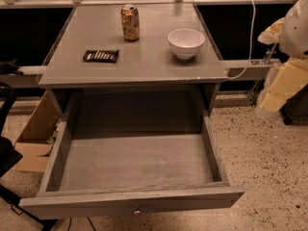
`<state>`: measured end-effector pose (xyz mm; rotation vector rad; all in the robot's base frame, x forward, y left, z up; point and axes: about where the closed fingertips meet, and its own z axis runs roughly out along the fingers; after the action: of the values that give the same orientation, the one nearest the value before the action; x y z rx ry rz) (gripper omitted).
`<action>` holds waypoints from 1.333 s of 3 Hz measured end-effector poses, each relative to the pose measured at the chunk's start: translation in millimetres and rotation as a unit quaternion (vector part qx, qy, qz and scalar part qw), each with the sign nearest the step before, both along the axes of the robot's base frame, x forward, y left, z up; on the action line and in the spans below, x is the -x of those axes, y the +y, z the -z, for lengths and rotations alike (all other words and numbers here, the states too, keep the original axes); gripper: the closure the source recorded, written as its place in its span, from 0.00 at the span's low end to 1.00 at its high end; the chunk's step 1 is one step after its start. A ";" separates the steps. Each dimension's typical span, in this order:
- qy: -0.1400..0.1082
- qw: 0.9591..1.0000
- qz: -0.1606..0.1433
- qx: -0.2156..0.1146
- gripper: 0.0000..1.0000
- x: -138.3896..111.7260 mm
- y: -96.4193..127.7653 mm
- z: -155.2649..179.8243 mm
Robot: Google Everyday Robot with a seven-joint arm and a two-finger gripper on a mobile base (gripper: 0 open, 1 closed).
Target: Place orange can into top drawer
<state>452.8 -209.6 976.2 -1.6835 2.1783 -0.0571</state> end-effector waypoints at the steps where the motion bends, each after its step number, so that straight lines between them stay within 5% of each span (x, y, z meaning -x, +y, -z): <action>1: 0.001 0.995 0.017 -0.094 0.00 -33.7 19.9 29.0; 2: -0.004 0.959 0.041 -0.279 0.00 -88.8 86.2 50.0; 3: -0.041 0.921 0.050 -0.383 0.00 -139.8 126.9 32.7; 4: -0.060 0.900 0.075 -0.425 0.00 -166.3 145.0 27.5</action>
Offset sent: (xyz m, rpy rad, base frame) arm 0.1761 0.1256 -0.0208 0.9848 -0.2287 -0.1939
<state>619.1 -64.6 948.7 -0.9758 1.8117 0.6381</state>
